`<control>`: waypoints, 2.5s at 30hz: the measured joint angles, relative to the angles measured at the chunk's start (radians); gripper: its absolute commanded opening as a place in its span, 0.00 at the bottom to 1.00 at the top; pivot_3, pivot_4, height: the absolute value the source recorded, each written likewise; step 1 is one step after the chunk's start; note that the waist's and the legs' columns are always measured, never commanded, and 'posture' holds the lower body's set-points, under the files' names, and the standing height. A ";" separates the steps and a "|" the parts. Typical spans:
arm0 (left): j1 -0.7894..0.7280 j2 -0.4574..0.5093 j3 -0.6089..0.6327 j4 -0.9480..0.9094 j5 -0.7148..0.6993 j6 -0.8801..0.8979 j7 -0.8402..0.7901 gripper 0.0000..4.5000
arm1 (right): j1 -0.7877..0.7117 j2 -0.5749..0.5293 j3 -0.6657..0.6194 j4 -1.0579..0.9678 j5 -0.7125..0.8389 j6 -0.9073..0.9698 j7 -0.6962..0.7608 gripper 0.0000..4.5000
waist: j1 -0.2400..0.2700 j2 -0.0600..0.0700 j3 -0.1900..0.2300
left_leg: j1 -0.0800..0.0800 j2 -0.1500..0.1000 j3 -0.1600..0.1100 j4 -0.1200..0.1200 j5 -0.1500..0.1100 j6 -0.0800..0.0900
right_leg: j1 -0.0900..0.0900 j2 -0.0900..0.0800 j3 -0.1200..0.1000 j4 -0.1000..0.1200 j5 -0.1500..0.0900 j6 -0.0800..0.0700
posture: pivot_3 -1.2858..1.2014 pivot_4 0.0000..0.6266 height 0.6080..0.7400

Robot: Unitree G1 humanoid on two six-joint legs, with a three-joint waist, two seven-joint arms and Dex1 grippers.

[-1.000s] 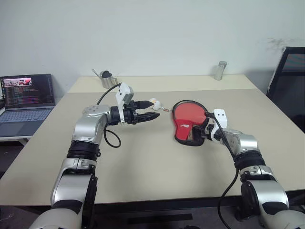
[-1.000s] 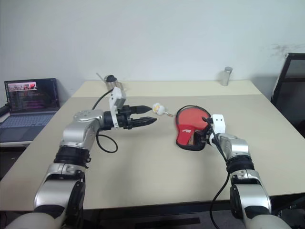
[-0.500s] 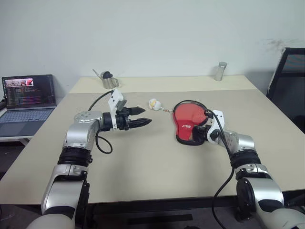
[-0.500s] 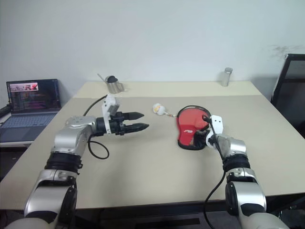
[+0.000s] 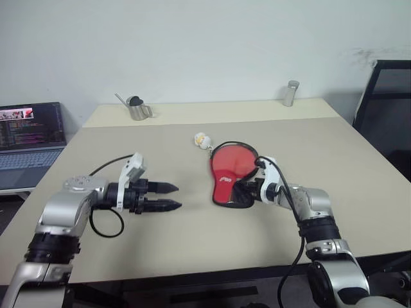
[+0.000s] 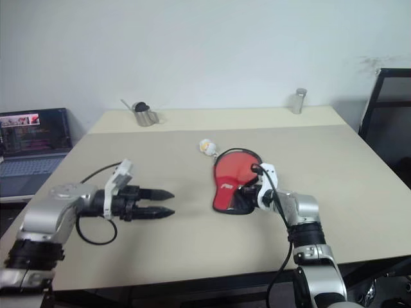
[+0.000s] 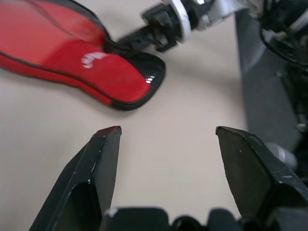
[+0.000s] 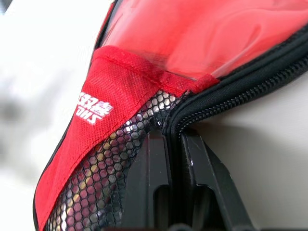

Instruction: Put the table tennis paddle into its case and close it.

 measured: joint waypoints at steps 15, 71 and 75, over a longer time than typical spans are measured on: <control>0.252 0.078 0.060 -0.261 -0.142 0.076 0.035 0.76 | 0.170 0.056 0.118 -0.340 0.060 0.232 0.006 0.00 | 0.008 0.000 0.000 | 0.001 0.000 -0.001 -0.002 0.000 0.000 | 0.002 0.000 -0.001 -0.002 -0.001 -0.002 | 0.52 0.24 1.00; 0.087 0.018 0.035 -0.171 -0.113 -0.034 0.158 0.76 | 0.604 0.180 -0.251 -1.036 0.698 0.613 -0.819 0.73 | 0.058 -0.001 -0.001 | -0.005 -0.002 -0.004 -0.002 -0.001 -0.001 | 0.002 -0.001 -0.005 -0.014 -0.001 -0.001 | 0.52 0.24 1.00; 0.088 0.018 0.035 -0.172 -0.113 -0.042 0.168 0.76 | 0.592 0.056 -0.292 -1.040 0.788 0.613 -0.750 0.98 | 0.057 -0.001 -0.001 | -0.005 -0.002 -0.004 -0.002 -0.001 -0.001 | 0.003 -0.001 -0.004 -0.014 -0.001 -0.001 | 0.52 0.24 1.00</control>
